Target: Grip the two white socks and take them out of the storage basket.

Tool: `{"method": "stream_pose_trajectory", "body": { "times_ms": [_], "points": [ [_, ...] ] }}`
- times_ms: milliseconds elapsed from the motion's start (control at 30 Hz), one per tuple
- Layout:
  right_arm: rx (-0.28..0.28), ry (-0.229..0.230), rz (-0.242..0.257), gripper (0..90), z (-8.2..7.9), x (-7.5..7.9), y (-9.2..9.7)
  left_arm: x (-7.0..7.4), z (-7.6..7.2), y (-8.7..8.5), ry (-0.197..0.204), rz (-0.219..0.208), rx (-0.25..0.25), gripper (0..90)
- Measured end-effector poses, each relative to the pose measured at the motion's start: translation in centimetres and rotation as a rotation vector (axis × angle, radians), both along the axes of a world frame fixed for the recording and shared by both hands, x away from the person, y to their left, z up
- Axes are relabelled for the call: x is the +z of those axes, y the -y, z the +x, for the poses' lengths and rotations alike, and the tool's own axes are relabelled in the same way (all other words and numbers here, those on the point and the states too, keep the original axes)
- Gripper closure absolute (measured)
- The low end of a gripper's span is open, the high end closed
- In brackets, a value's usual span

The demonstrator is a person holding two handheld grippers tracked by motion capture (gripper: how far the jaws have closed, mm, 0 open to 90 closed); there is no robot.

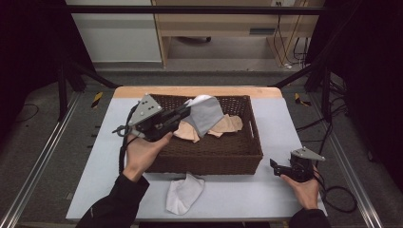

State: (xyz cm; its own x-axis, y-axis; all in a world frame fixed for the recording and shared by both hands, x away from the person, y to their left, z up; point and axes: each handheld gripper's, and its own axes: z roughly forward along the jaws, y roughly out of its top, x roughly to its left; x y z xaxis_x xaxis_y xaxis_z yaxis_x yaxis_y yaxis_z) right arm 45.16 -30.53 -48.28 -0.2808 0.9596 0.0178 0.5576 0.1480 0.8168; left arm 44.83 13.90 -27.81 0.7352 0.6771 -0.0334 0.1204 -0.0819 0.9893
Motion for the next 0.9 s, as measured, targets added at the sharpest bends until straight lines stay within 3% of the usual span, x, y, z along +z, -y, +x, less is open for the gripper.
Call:
{"method": "stream_pose_trajectory", "body": {
  "times_ms": [167,367,467,667,900],
  "points": [
    [0.0,-0.004,0.002,11.8,-0.1,0.0,0.0,-0.4,-2.6,-1.9,0.001,-0.034,-0.038,86.2],
    [-0.001,-0.002,-0.009,11.8,-0.1,0.0,-0.1,-0.8,-5.7,-3.6,0.007,-0.021,-0.068,86.2],
    [-0.001,-0.004,-0.004,11.8,-0.1,0.0,-0.1,-1.6,-6.9,-3.8,-0.011,-0.009,-0.082,86.2],
    [0.0,-0.003,-0.003,11.8,-0.1,0.0,-0.1,-4.4,-7.9,-3.3,-0.073,0.046,-0.111,86.1],
    [0.0,-0.006,-0.003,11.8,-0.1,0.0,-0.1,-9.1,-7.5,-1.9,-0.208,0.118,-0.149,86.0]
  ]
}}
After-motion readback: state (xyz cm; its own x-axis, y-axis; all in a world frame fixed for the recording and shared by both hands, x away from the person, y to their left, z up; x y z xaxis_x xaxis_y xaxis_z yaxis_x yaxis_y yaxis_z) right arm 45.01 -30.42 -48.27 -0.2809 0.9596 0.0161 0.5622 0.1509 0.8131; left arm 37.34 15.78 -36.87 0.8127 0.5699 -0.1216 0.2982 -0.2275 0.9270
